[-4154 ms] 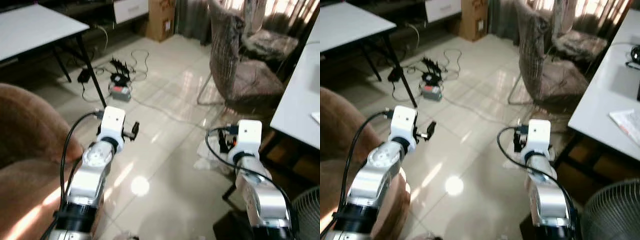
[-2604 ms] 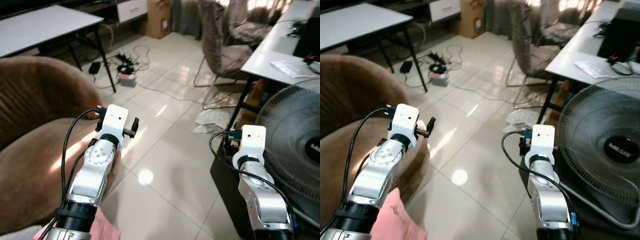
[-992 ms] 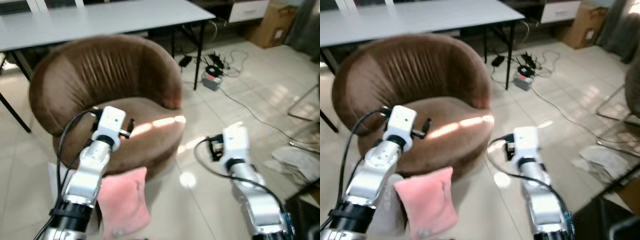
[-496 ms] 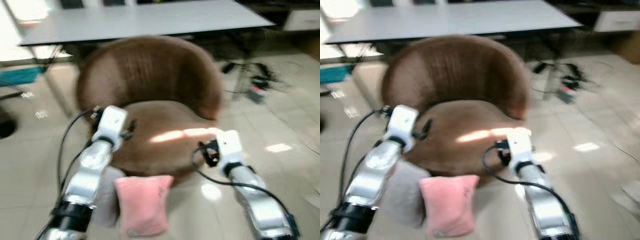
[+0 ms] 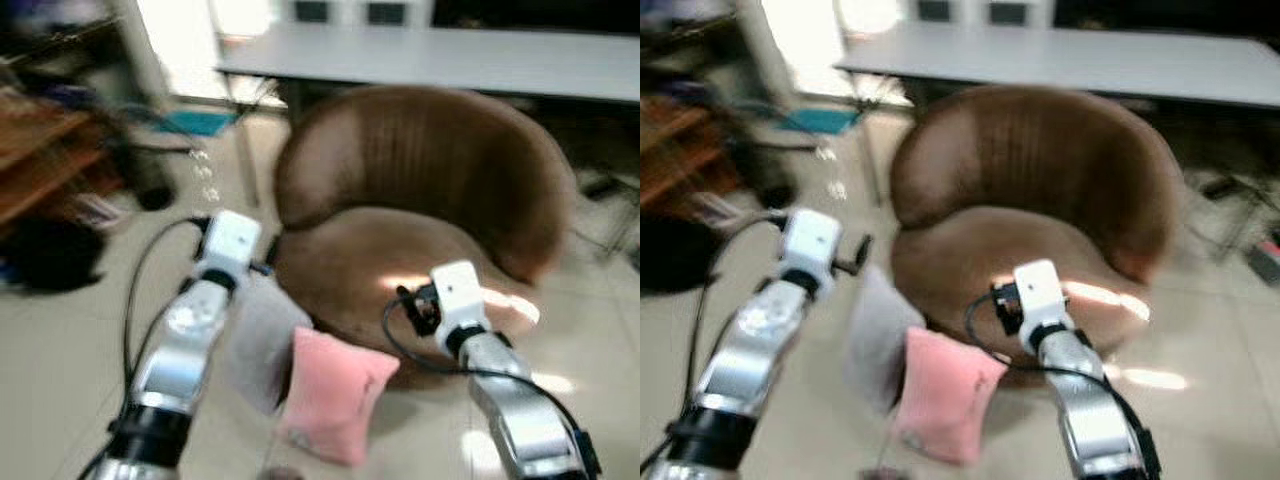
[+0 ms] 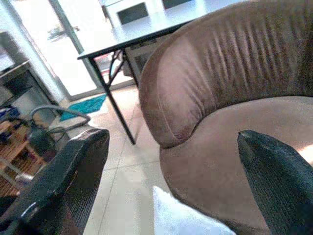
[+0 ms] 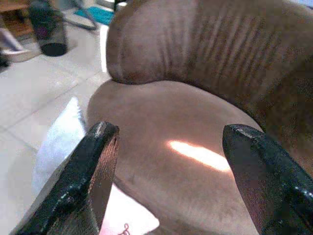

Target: Move the pillow to the sofa from floor

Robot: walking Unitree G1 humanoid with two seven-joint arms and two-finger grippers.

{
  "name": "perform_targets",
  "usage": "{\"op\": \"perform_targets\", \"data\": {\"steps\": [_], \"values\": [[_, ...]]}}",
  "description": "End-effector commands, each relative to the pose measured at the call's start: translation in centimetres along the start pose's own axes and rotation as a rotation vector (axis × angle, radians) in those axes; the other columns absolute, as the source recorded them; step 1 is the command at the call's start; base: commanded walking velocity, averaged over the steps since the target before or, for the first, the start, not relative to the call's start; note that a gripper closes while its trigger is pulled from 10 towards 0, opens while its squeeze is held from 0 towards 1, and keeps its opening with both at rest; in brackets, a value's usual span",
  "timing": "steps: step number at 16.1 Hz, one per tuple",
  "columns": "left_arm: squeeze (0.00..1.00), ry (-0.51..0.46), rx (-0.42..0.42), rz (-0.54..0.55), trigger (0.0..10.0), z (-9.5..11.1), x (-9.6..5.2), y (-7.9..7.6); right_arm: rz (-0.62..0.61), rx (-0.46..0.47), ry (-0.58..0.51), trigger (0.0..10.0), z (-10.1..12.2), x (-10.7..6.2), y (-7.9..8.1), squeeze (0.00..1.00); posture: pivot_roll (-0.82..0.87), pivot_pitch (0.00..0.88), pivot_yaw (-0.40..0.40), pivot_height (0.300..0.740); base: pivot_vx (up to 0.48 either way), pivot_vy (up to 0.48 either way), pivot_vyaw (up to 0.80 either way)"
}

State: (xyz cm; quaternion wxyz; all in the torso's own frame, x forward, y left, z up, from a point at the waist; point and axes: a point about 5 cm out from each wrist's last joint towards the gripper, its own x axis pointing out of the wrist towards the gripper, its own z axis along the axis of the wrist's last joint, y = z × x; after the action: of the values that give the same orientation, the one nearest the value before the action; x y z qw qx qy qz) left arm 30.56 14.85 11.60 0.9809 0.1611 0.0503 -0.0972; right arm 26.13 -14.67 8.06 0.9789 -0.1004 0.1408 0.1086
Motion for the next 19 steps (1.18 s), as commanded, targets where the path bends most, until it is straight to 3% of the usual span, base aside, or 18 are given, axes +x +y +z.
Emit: {"op": "perform_targets", "data": {"steps": [1,5,8,9,11,15,19], "values": [[0.0,-0.009,0.012,0.022,10.0,0.4,0.2,0.6,-0.012,0.006,-0.024,10.0,0.6,0.1,-0.3,0.0,-0.04,0.0,0.031,0.74,0.0,-0.48,0.8],[0.0,-0.091,-0.003,0.078,10.0,0.9,0.1,1.5,-0.102,0.045,-0.011,10.0,0.3,0.3,-1.4,0.0,-0.04,0.0,0.028,0.74,0.0,-0.117,0.2],[0.0,-0.086,-0.004,0.066,10.0,0.6,0.2,1.5,-0.147,0.006,-0.025,10.0,0.5,0.3,-1.6,0.0,-0.04,0.0,0.031,0.74,0.0,0.0,0.0],[0.0,-0.1,-0.056,0.079,10.0,0.1,0.0,1.8,-0.15,0.004,-0.033,10.0,0.5,0.4,-1.4,0.0,-0.04,0.0,0.036,0.74,0.0,0.0,0.0],[0.0,-0.077,-0.062,0.065,10.0,-0.8,-0.2,1.9,-0.158,-0.002,-0.041,10.0,0.5,0.3,-1.2,0.0,-0.04,0.0,0.037,0.74,0.12,0.0,0.0],[0.0,-0.064,-0.077,0.042,10.0,-1.5,-0.5,1.7,-0.17,0.049,-0.096,10.0,0.8,0.1,-1.4,0.0,-0.03,0.0,0.036,0.74,0.248,0.0,0.0],[0.0,-0.069,-0.074,0.026,10.0,-1.4,-0.4,1.5,-0.183,0.041,-0.086,10.0,0.4,0.1,-1.5,0.0,-0.04,0.0,0.033,0.74,0.26,0.0,0.0]]}}
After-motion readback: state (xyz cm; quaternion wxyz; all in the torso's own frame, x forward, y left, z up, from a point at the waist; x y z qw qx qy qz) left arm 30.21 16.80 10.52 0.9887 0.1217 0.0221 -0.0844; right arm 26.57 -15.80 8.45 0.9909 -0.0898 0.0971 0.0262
